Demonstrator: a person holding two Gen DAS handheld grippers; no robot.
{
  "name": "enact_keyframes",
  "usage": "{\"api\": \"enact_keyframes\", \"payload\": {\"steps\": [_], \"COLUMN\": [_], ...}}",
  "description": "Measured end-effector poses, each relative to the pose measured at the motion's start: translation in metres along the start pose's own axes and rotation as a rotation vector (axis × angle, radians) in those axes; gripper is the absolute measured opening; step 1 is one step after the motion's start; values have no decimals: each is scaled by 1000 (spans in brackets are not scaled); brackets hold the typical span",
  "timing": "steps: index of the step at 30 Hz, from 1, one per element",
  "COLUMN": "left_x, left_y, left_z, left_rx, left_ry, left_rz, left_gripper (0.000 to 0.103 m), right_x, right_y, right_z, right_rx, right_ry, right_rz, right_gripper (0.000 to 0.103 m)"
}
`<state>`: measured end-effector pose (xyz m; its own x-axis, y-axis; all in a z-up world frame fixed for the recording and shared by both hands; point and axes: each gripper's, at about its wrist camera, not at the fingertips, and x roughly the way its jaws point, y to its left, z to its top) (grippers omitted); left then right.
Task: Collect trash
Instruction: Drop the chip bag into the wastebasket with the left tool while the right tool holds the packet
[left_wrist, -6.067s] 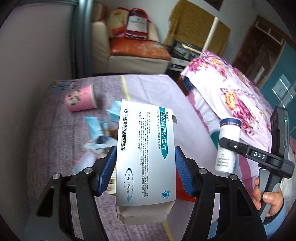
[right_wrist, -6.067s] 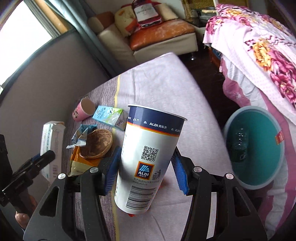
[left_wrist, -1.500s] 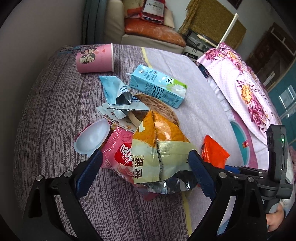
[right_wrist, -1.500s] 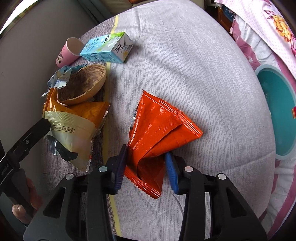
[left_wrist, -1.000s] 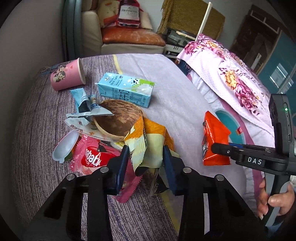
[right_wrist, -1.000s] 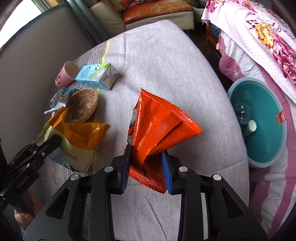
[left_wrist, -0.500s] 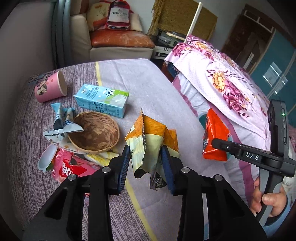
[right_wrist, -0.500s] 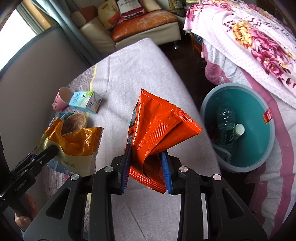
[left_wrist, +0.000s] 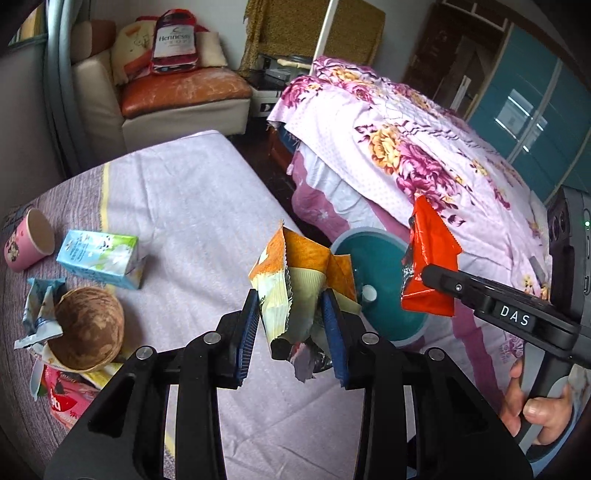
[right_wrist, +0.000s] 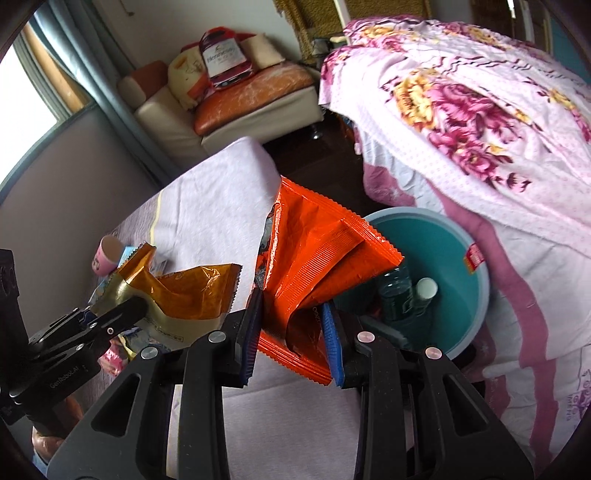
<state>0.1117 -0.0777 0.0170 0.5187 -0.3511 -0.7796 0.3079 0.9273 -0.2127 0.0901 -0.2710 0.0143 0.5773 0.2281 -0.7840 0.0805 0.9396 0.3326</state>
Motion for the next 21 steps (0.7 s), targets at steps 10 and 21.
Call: {"api": "enact_keyframes", "payload": {"steps": [10, 21], "left_x": [43, 92], "left_y": [-60, -91], "left_z": [25, 32], "left_rx": [64, 91], "left_ry": [40, 107], "left_rz": [-44, -53], "left_gripper": [35, 36], "right_x": [-13, -6], "right_y": [-76, -115], "right_z": [13, 15], "right_rx": [112, 151], "right_ry": [-37, -20], "right_rz": [-55, -80], "right_gripper": [29, 29]}}
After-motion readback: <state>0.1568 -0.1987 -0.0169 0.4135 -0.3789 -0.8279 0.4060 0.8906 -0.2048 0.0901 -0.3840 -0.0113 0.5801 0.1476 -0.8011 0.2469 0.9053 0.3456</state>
